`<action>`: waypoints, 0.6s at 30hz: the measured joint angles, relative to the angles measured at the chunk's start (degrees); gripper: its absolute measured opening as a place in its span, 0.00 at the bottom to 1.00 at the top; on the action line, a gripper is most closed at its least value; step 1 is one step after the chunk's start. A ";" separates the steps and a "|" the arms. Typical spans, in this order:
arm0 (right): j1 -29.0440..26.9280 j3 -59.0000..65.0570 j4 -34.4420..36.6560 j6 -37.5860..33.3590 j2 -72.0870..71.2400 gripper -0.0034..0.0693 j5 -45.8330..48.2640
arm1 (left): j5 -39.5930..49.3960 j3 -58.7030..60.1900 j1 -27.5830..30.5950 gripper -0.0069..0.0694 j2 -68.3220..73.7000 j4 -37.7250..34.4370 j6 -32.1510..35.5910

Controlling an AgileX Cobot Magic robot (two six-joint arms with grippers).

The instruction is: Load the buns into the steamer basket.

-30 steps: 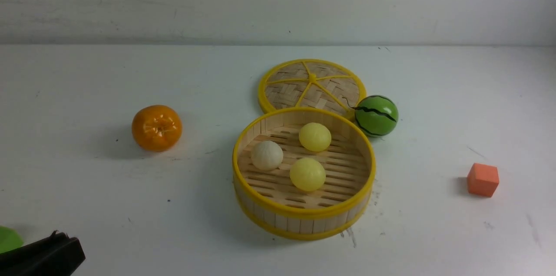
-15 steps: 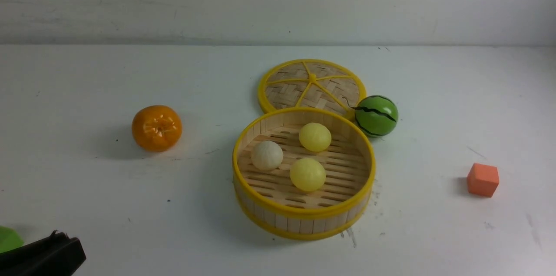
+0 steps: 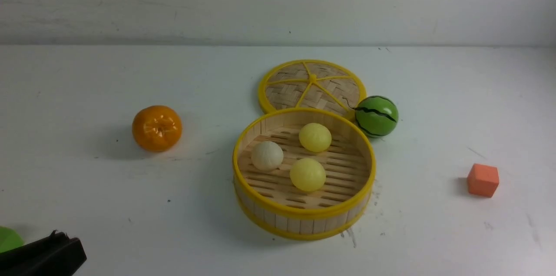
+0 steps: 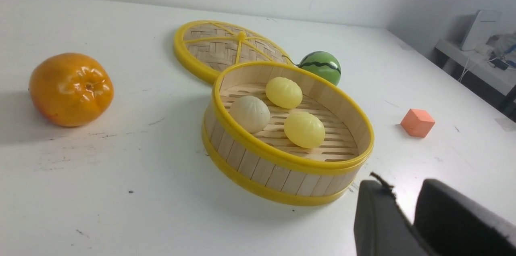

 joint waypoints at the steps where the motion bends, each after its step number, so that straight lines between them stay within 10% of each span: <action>1: 0.00 0.00 0.00 0.05 0.00 0.02 0.28 | 0.06 0.00 0.00 0.28 0.00 0.00 0.00; 18: 1.37 -0.17 3.11 -2.03 -0.05 0.02 0.74 | 0.06 0.00 0.00 0.30 0.00 0.00 -0.10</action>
